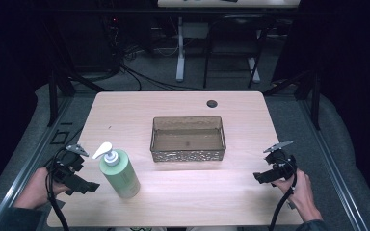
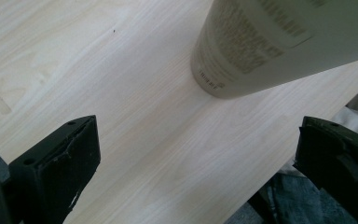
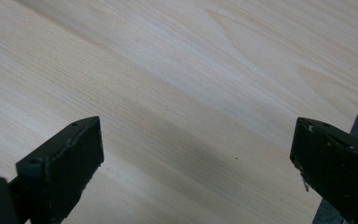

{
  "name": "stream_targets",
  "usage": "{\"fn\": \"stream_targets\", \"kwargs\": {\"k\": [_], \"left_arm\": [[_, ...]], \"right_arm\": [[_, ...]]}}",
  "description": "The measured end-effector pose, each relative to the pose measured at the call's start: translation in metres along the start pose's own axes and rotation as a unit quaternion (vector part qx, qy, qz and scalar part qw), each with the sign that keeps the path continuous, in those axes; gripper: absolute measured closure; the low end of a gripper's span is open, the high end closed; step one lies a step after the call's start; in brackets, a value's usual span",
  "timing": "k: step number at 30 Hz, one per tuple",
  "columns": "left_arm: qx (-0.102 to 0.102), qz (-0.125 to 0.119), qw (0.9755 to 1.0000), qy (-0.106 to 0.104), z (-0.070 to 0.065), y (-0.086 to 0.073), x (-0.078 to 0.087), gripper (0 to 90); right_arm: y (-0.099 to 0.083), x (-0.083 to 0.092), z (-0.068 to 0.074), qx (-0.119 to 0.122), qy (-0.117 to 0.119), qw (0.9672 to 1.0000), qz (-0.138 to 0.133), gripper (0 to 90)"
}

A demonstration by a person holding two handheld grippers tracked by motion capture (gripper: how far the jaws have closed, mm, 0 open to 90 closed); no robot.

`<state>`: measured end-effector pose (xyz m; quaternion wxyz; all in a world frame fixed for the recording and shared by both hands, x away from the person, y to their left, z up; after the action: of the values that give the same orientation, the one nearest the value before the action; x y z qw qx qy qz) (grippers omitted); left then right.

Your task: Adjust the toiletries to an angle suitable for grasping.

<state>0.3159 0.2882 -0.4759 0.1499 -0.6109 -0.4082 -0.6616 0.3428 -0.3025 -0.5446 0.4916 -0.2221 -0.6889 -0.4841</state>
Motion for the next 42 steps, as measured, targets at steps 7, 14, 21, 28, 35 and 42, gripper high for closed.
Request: {"fn": "stream_targets", "kwargs": {"k": [7, 14, 21, 28, 35, 42], "left_arm": [[-0.019, 0.009, 0.9998, -0.006, -0.013, 0.011, 0.016, 0.0], [-0.028, 0.003, 0.9995, -0.012, -0.021, 0.018, 0.030, 0.0], [-0.040, 0.005, 0.9990, -0.019, -0.027, 0.027, 0.046, 0.0], [-0.045, 0.000, 0.9988, -0.017, -0.031, 0.034, 0.058, 0.0], [-0.047, -0.010, 0.9984, -0.030, -0.036, 0.040, 0.068, 0.0], [-0.049, -0.012, 0.9981, -0.035, -0.043, 0.047, 0.079, 0.0]], "right_arm": [[-0.001, -0.001, -0.001, 0.002, -0.001, 1.0000, 0.005, 2.3], [-0.002, -0.001, 0.000, 0.001, 0.001, 1.0000, 0.007, 2.3], [-0.002, -0.001, 0.000, 0.000, 0.000, 1.0000, 0.007, 2.1], [-0.002, -0.002, 0.000, 0.001, 0.000, 0.9999, 0.011, 2.0], [-0.002, -0.004, 0.001, 0.003, -0.003, 0.9998, 0.018, 1.9], [-0.003, -0.004, 0.001, 0.003, 0.000, 0.9998, 0.020, 1.9]]}}
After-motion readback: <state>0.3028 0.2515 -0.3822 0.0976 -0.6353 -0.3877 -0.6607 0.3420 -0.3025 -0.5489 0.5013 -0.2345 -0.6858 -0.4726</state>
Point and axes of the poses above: each handheld gripper's, and its own axes: x roughly backward along the jaws, y roughly out of its top, z roughly to its left, the point moved 3 cm from there along -x, roughly forward along the jaws, and after that the axes turned 1 degree about z, right-handed, at the moved point
